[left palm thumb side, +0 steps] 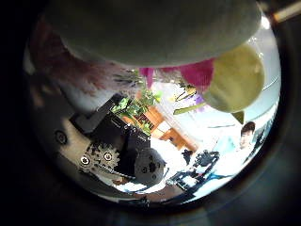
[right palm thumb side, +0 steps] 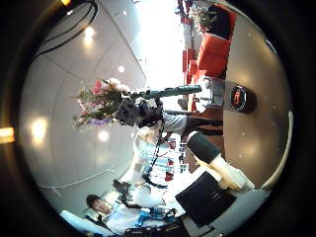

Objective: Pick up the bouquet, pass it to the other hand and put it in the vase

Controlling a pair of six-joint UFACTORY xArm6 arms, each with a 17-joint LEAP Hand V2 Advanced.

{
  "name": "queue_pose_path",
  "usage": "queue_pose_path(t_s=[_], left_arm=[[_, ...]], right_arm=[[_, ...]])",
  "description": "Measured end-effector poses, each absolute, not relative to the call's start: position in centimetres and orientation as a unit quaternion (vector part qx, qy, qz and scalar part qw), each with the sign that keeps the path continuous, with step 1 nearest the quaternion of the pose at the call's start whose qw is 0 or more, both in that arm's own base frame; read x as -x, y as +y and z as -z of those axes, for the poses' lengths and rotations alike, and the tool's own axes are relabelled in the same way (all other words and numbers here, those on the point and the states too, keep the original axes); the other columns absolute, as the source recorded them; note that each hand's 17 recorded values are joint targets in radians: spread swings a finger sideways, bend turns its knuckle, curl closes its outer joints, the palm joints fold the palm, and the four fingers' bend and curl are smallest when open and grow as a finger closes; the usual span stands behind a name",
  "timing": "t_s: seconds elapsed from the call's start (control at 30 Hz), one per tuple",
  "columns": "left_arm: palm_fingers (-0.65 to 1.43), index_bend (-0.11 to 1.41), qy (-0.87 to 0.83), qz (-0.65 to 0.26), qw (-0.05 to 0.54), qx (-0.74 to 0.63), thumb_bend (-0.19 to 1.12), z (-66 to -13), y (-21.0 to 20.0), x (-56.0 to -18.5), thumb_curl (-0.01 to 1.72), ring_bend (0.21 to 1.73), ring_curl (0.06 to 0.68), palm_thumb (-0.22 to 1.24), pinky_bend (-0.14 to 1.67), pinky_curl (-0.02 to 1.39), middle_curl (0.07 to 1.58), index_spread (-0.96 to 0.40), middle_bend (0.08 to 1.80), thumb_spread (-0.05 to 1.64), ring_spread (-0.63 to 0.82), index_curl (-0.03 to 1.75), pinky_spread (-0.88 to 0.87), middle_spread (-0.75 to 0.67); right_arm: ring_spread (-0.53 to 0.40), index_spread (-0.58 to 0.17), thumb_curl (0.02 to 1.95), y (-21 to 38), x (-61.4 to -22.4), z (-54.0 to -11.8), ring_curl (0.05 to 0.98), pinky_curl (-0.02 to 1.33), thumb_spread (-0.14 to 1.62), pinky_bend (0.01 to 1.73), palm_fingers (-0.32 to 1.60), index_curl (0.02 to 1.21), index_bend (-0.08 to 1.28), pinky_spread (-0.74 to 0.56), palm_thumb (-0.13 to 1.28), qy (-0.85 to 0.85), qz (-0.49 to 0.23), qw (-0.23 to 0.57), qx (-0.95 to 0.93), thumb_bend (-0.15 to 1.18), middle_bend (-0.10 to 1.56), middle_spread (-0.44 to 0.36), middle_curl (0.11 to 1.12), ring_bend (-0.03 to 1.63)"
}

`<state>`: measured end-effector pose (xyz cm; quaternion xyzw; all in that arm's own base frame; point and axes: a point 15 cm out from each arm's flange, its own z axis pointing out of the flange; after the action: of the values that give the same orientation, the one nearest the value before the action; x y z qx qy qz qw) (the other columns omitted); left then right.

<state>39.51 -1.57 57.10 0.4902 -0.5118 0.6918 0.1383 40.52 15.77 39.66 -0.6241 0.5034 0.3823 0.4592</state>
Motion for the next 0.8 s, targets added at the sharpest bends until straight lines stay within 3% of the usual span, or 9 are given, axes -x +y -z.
queue_pose_path(t_s=[0.53, 0.73, 0.8], left_arm=[[0.97, 0.5, -0.494, -0.687, 0.156, -0.51, -0.02, -54.1, -0.8, -41.1, 0.89, 1.61, 0.553, 1.05, 1.16, 1.25, 1.12, -0.72, 1.08, 1.08, -0.39, 1.41, -0.64, -0.58], [0.93, 0.39, -0.489, -0.678, 0.159, -0.525, -0.07, -52.3, -0.6, -42.6, 0.8, 1.53, 0.527, 0.85, 1.11, 1.19, 1.09, -0.71, 1.04, 0.99, -0.4, 1.4, -0.65, -0.58], [0.74, 0.28, -0.491, -0.668, 0.165, -0.533, -0.08, -51.4, -0.6, -42.6, 0.75, 1.45, 0.507, 0.74, 1.08, 1.13, 1.06, -0.68, 0.98, 0.96, -0.41, 1.37, -0.66, -0.56]], right_arm=[[0.178, -0.253, 0.52, 15.9, -39.8, -38.2, 0.252, 0.3, 1.01, 0.49, 0.1, 0.29, 0.16, 0.4, 0.78, 0.507, -0.394, 0.454, 0.617, -0.02, 0.19, 0.1, 0.33, 0.43], [0.177, -0.253, 0.53, 15.9, -39.7, -38.3, 0.252, 0.3, 1.01, 0.49, 0.11, 0.29, 0.17, 0.41, 0.78, 0.506, -0.394, 0.454, 0.619, -0.02, 0.19, 0.1, 0.33, 0.42], [0.177, -0.254, 0.53, 16.0, -39.7, -38.3, 0.25, 0.3, 1.01, 0.48, 0.12, 0.3, 0.17, 0.41, 0.78, 0.505, -0.395, 0.454, 0.618, -0.02, 0.19, 0.1, 0.33, 0.41]])
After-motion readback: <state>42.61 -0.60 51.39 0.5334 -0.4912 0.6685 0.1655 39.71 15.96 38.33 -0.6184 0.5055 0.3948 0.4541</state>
